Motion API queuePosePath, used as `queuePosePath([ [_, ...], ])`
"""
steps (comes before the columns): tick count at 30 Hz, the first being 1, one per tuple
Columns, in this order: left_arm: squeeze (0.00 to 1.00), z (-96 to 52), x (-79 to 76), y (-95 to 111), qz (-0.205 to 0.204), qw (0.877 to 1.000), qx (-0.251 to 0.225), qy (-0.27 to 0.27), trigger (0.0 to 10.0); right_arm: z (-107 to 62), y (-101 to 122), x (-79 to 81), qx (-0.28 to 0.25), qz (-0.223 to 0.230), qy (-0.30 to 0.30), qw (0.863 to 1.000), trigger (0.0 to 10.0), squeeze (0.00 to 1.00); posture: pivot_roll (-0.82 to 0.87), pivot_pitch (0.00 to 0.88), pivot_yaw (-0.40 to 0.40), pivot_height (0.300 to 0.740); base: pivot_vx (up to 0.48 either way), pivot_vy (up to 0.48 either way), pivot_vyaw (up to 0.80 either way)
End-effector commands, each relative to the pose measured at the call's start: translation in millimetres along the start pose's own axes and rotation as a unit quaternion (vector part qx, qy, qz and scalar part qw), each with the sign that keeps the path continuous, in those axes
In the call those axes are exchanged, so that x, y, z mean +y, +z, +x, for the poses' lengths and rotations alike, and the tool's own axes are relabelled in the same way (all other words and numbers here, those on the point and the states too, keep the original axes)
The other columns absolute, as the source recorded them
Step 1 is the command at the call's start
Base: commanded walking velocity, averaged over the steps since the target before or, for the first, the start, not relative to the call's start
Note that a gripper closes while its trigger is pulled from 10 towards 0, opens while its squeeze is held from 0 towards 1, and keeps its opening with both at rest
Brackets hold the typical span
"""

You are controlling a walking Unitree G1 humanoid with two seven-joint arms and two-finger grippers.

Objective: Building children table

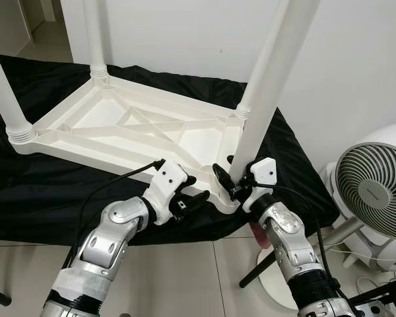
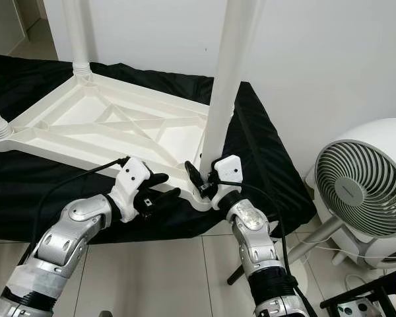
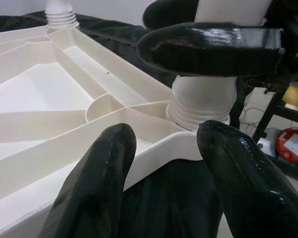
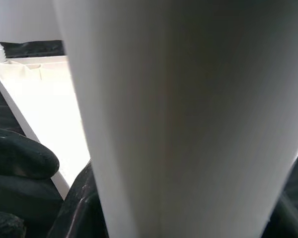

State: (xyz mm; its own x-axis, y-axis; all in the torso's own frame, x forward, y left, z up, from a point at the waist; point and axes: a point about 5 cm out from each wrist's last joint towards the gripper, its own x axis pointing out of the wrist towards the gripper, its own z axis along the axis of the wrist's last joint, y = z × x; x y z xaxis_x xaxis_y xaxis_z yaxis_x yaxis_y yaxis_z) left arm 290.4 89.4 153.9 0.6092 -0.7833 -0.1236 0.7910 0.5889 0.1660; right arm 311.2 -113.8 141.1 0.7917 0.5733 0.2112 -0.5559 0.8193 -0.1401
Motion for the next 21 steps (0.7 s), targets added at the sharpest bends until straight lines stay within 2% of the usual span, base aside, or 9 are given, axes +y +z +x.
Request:
queuePosePath([
  [1, 0.0, 0.6, -6.7, -1.0, -0.007, 1.0, 0.002, -0.03, 10.0, -7.8, -17.5, 2.1, 0.044, 0.01, 0.01, 0.999, 10.0, 0.0, 0.11, 0.027, -0.124, 0.74, 0.0, 0.0, 0.0],
  [3, 0.0, 0.7, -9.4, -0.9, -0.01, 0.999, 0.006, -0.034, 10.0, -6.5, -22.9, -1.9, 0.054, 0.051, -0.005, 0.997, 10.0, 0.0, 0.11, 0.029, -0.126, 0.74, 0.0, 0.0, 0.0],
  [6, 0.0, 0.9, -10.8, -0.3, -0.011, 0.999, 0.007, -0.035, 10.0, -4.0, -26.0, -6.3, 0.063, 0.076, -0.021, 0.995, 10.0, 0.0, 0.11, 0.029, -0.125, 0.74, 0.0, 0.0, 0.0],
  [12, 0.0, 0.6, -10.2, 1.8, -0.008, 0.999, 0.008, -0.033, 10.0, 2.1, -29.4, -10.6, 0.083, 0.1, -0.034, 0.991, 10.0, 0.0, 0.11, 0.029, -0.129, 0.74, 0.0, 0.0, 0.0],
  [21, 0.0, -0.3, -9.7, 2.6, -0.011, 0.999, 0.01, -0.03, 10.0, 2.6, -31.8, -13.6, 0.089, 0.107, -0.048, 0.989, 10.0, 0.0, 0.12, 0.029, -0.13, 0.74, 0.0, 0.0, 0.0],
])
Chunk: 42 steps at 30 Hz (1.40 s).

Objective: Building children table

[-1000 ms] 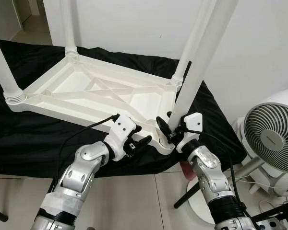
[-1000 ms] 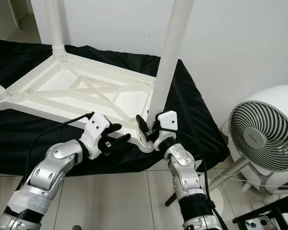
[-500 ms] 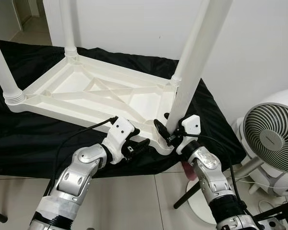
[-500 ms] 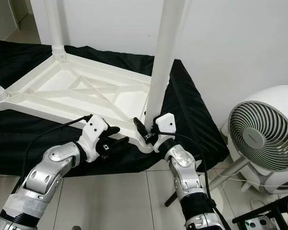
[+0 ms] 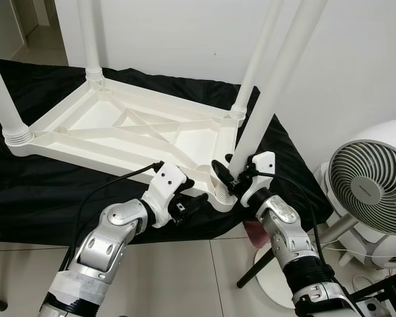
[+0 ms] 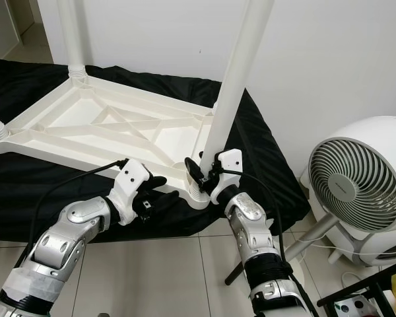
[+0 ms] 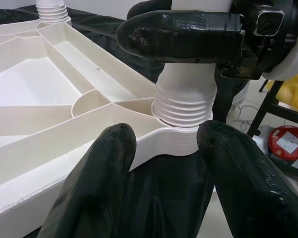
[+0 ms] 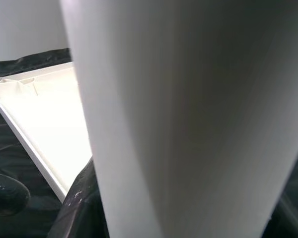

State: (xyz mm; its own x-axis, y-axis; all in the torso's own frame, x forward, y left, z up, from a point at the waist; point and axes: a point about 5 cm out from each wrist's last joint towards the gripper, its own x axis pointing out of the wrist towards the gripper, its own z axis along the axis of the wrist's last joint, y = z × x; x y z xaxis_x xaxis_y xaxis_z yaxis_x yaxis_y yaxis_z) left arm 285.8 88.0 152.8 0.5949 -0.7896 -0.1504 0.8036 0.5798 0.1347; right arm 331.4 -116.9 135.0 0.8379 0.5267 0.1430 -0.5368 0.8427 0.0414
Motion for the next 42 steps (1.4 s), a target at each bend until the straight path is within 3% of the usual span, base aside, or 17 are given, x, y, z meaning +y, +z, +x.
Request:
queuePosePath([
  [1, 0.0, 1.1, -5.3, 3.2, 0.005, 1.0, -0.001, -0.02, 10.0, -8.9, -22.4, -6.9, 0.055, 0.025, -0.032, 0.998, 10.0, 0.0, 0.12, 0.031, -0.131, 0.74, 0.0, 0.0, 0.0],
  [8, 0.0, -0.5, -4.6, 3.8, 0.006, 1.0, 0.002, -0.017, 10.0, -11.3, -27.8, -14.4, 0.06, 0.04, -0.096, 0.993, 10.0, 0.0, 0.12, 0.029, -0.135, 0.74, 0.0, 0.0, 0.0],
  [13, 0.0, -0.6, -4.3, 4.0, 0.007, 1.0, 0.001, -0.016, 10.0, -11.5, -27.9, -14.9, 0.058, 0.041, -0.108, 0.992, 10.0, 0.0, 0.12, 0.029, -0.135, 0.74, 0.0, 0.0, 0.0],
  [19, 0.0, -1.2, -4.2, 3.3, 0.006, 1.0, 0.003, -0.014, 10.0, -10.3, -25.3, -3.8, 0.025, 0.031, -0.161, 0.986, 10.0, 0.0, 0.12, 0.021, -0.144, 0.74, 0.0, 0.0, 0.0],
  [22, 0.0, -1.9, -3.0, 3.1, 0.006, 1.0, 0.004, -0.012, 10.0, -5.6, -25.6, 4.5, 0.017, 0.036, -0.225, 0.973, 10.0, 0.0, 0.12, 0.015, -0.147, 0.74, 0.0, 0.0, 0.0],
  [25, 0.0, -2.0, -2.5, 3.3, 0.006, 1.0, 0.004, -0.011, 10.0, -1.9, -30.0, 9.9, 0.028, 0.049, -0.246, 0.968, 10.0, 0.0, 0.13, 0.011, -0.149, 0.74, 0.0, 0.0, 0.0],
  [34, 0.0, -2.6, -2.2, 3.5, 0.007, 1.0, 0.004, -0.011, 10.0, 7.1, -30.3, 19.1, 0.03, 0.043, -0.273, 0.961, 10.0, 0.0, 0.14, 0.003, -0.152, 0.74, 0.0, 0.0, 0.0],
  [37, 0.0, -3.0, -3.1, 3.9, 0.009, 1.0, 0.004, -0.012, 10.0, 12.1, -28.2, 33.1, 0.016, 0.037, -0.251, 0.967, 10.0, 0.0, 0.14, 0.007, -0.157, 0.74, 0.0, 0.0, 0.0],
  [42, 0.0, -3.8, -3.7, 3.8, 0.008, 1.0, 0.004, -0.012, 10.0, 11.5, -24.3, 38.1, -0.005, 0.044, -0.237, 0.971, 10.0, 0.0, 0.14, 0.013, -0.16, 0.74, 0.0, 0.0, 0.0],
])
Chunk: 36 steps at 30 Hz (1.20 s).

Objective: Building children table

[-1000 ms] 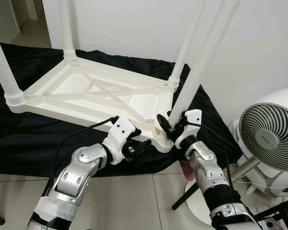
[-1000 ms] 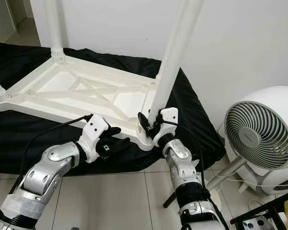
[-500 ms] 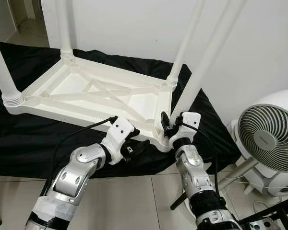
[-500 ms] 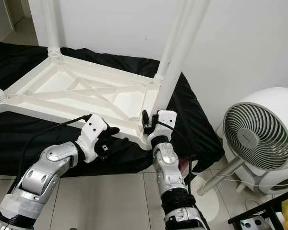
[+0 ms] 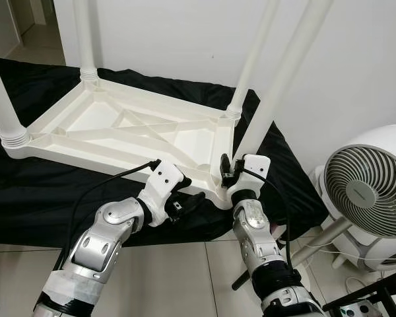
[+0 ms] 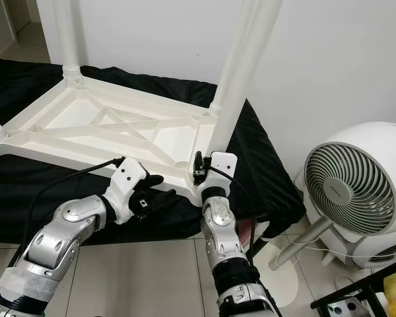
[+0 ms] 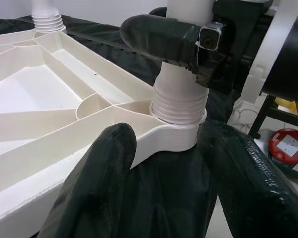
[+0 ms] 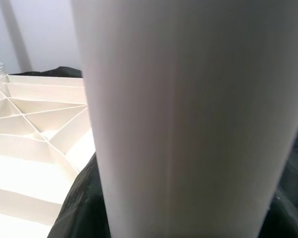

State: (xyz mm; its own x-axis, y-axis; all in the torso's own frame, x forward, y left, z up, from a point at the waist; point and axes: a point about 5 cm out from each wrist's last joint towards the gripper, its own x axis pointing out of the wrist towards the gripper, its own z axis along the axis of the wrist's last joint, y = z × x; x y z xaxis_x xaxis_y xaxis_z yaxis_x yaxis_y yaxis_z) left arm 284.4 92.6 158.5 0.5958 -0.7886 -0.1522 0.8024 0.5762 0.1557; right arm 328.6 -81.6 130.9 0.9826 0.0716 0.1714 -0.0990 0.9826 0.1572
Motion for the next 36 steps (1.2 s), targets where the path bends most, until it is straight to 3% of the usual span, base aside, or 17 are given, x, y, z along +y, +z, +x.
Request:
queuePosePath([
  [1, 0.0, 1.3, -6.2, -1.2, -0.004, 1.0, 0.004, -0.012, 10.0, -8.6, -14.7, 2.8, 0.031, 0.02, 0.001, 0.999, 10.0, 0.0, 0.14, 0.013, -0.16, 0.74, 0.0, 0.0, 0.0],
  [6, 0.0, 0.6, -6.3, -1.3, -0.007, 1.0, 0.003, -0.012, 10.0, -9.4, -13.6, -5.0, 0.022, 0.003, 0.001, 1.0, 10.0, 0.0, 0.14, 0.019, -0.164, 0.74, 0.0, 0.0, 0.0],
  [7, 0.0, 0.5, -6.0, -1.3, -0.007, 1.0, 0.003, -0.011, 10.0, -9.7, -14.1, -7.4, 0.022, 0.002, -0.003, 1.0, 10.0, 0.29, 0.14, 0.02, -0.163, 0.74, 0.0, 0.0, 0.0],
  [9, 0.0, 0.4, -5.6, -1.1, -0.007, 1.0, 0.003, -0.011, 10.0, -9.9, -14.4, -9.1, 0.022, 0.0, -0.005, 1.0, 10.0, 0.29, 0.14, 0.021, -0.161, 0.74, 0.0, 0.0, 0.0],
  [10, 0.0, 0.2, -5.4, -1.1, -0.007, 1.0, 0.003, -0.011, 10.0, -10.4, -14.2, -10.9, 0.02, 0.008, -0.005, 1.0, 10.0, 1.0, 0.14, 0.021, -0.16, 0.74, 0.0, 0.0, 0.0],
  [20, 0.0, 1.8, -5.3, 0.7, -0.009, 1.0, 0.001, -0.016, 10.0, -5.2, -7.3, -17.3, 0.007, 0.003, -0.002, 1.0, 10.0, 1.0, 0.13, 0.029, -0.147, 0.74, 0.0, 0.0, 0.0],
  [21, 0.0, 1.9, -5.5, 0.8, -0.009, 1.0, 0.001, -0.016, 10.0, -4.4, -5.6, -17.6, 0.005, 0.003, 0.012, 1.0, 10.0, 0.31, 0.13, 0.03, -0.147, 0.74, 0.0, 0.0, 0.0],
  [22, 0.0, 2.0, -5.6, 0.8, -0.009, 1.0, 0.002, -0.016, 10.0, -3.9, -4.5, -17.6, 0.003, 0.003, 0.021, 1.0, 10.0, 0.31, 0.13, 0.03, -0.147, 0.74, 0.0, 0.0, 0.0],
  [23, 0.0, 2.2, -5.6, 0.9, -0.009, 1.0, 0.001, -0.016, 10.0, -3.5, -2.0, -18.5, -0.001, 0.004, 0.039, 0.999, 10.0, 0.0, 0.12, 0.03, -0.146, 0.74, 0.0, 0.0, 0.0],
  [29, 0.0, 3.8, -6.9, 0.8, -0.011, 1.0, 0.002, -0.019, 10.0, -2.5, 7.0, -29.3, -0.006, -0.011, 0.117, 0.993, 10.0, 0.0, 0.12, 0.032, -0.146, 0.74, 0.0, 0.0, 0.0],
  [36, 0.0, 6.4, -20.9, -3.5, -0.012, 0.999, 0.006, -0.049, 10.0, -0.7, 10.2, -48.7, 0.015, -0.051, 0.182, 0.982, 10.0, 0.0, 0.12, 0.032, -0.144, 0.74, 0.0, 0.0, 0.0],
])
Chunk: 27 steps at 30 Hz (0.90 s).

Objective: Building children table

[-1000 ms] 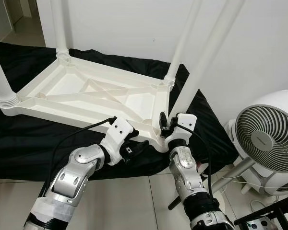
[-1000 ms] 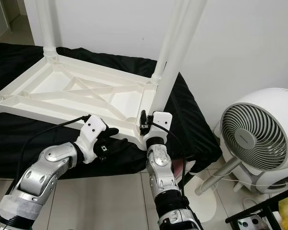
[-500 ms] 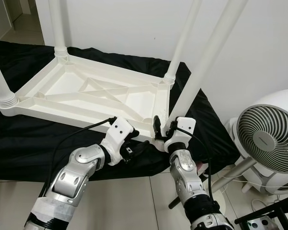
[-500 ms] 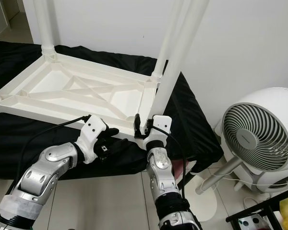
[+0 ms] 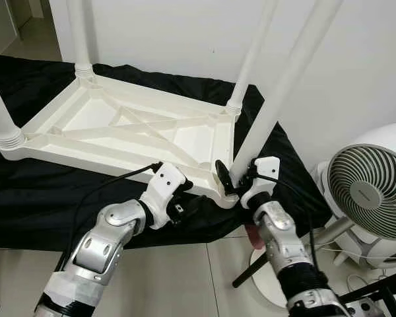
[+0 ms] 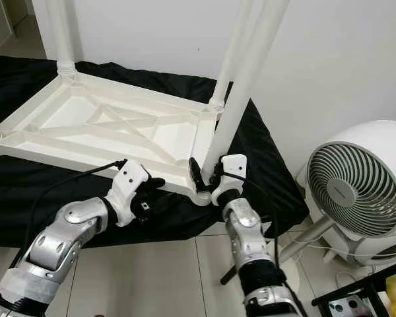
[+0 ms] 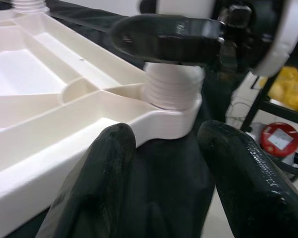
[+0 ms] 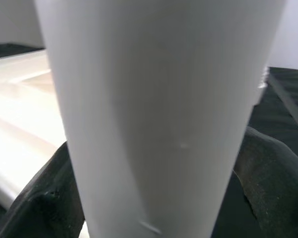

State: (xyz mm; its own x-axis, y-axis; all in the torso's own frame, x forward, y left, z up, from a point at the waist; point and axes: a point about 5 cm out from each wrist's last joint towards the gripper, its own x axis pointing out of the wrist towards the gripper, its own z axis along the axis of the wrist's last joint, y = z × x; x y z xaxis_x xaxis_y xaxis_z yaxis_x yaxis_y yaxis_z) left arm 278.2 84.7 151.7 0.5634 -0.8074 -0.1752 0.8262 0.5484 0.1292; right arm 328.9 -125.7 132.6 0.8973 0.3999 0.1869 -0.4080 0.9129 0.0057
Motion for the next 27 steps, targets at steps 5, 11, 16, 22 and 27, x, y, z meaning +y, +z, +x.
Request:
queuePosePath([
  [5, 0.0, 4.9, -13.0, 1.2, -0.006, 0.999, -0.004, -0.032, 10.0, -2.6, 1.6, -10.8, 0.023, -0.031, 0.071, 0.997, 10.0, 0.0, 0.11, 0.032, -0.142, 0.74, 0.0, 0.0, 0.0],
  [11, 0.0, 5.9, -12.3, 2.7, -0.006, 0.999, -0.006, -0.032, 10.0, -4.6, 3.0, -16.6, 0.051, -0.045, 0.16, 0.985, 9.3, 0.0, 0.11, 0.033, -0.14, 0.74, 0.0, 0.0, 0.0],
  [16, 0.0, 6.0, -12.4, 2.6, -0.007, 0.999, -0.005, -0.031, 10.0, -3.1, 2.3, -21.3, 0.065, -0.054, 0.179, 0.98, 4.3, 0.0, 0.12, 0.03, -0.142, 0.74, 0.0, 0.0, 0.0],
  [22, 0.0, 5.4, -11.6, 3.7, -0.006, 1.0, -0.006, -0.029, 10.0, -0.1, 1.1, -29.4, 0.081, -0.052, 0.176, 0.98, 0.1, 0.0, 0.12, 0.023, -0.147, 0.74, 0.0, 0.0, 0.0],
  [27, 0.0, 5.5, -10.5, 3.7, -0.005, 1.0, -0.006, -0.027, 10.0, -0.5, -4.6, -33.9, 0.104, -0.049, 0.161, 0.98, 0.0, 0.0, 0.12, 0.016, -0.15, 0.74, 0.0, 0.0, 0.0],
])
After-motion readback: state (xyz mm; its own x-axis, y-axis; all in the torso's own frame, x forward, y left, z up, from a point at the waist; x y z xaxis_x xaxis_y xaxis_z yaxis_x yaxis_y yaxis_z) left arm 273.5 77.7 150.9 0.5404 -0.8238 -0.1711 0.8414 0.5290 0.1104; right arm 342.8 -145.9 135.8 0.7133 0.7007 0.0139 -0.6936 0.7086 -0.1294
